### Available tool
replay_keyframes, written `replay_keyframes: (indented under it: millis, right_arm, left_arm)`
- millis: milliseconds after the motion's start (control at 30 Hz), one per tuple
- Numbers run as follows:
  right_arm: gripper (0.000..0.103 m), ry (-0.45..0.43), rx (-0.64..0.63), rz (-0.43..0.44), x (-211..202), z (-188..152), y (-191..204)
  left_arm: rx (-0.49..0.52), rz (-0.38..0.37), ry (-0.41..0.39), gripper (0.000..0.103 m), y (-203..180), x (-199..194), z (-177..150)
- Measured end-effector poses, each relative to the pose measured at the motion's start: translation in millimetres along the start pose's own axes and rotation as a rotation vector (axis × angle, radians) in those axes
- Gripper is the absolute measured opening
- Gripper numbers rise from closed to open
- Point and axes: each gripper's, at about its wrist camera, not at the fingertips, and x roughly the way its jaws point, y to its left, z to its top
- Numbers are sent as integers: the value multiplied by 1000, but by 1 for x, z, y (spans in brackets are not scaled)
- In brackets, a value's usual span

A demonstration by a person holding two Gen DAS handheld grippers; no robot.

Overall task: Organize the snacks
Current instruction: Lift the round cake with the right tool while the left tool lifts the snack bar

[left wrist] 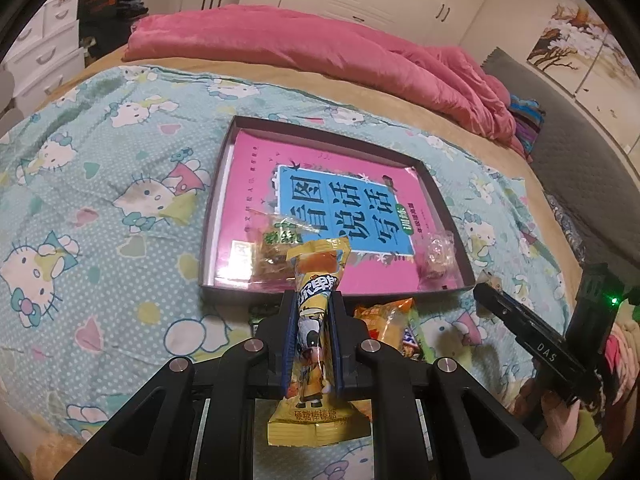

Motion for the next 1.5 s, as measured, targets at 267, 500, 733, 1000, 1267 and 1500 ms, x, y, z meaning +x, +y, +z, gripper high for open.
replay_keyframes:
  millis: [267, 500, 733, 1000, 1267, 1500]
  right_arm:
    - [36, -10, 18, -10, -1, 3, -7]
    - [36, -19, 37, -31, 0, 5, -14]
    - [36, -25, 41, -47, 2, 7, -17]
    - [36, -45, 5, -90, 8, 15, -16]
    - [36, -55, -17, -151, 20, 25, -20]
    - [36, -46, -104, -242, 34, 30, -13]
  left_arm:
    - [30, 28, -8, 15, -12, 11, 7]
    - [41, 31, -16, 15, -20, 21, 13]
    - [69, 41, -30, 15, -26, 29, 16]
    - [66, 43, -25, 15, -27, 40, 21]
    - [69, 41, -7, 15, -29, 54, 21]
    - [69, 40, -3, 15, -31, 60, 23]
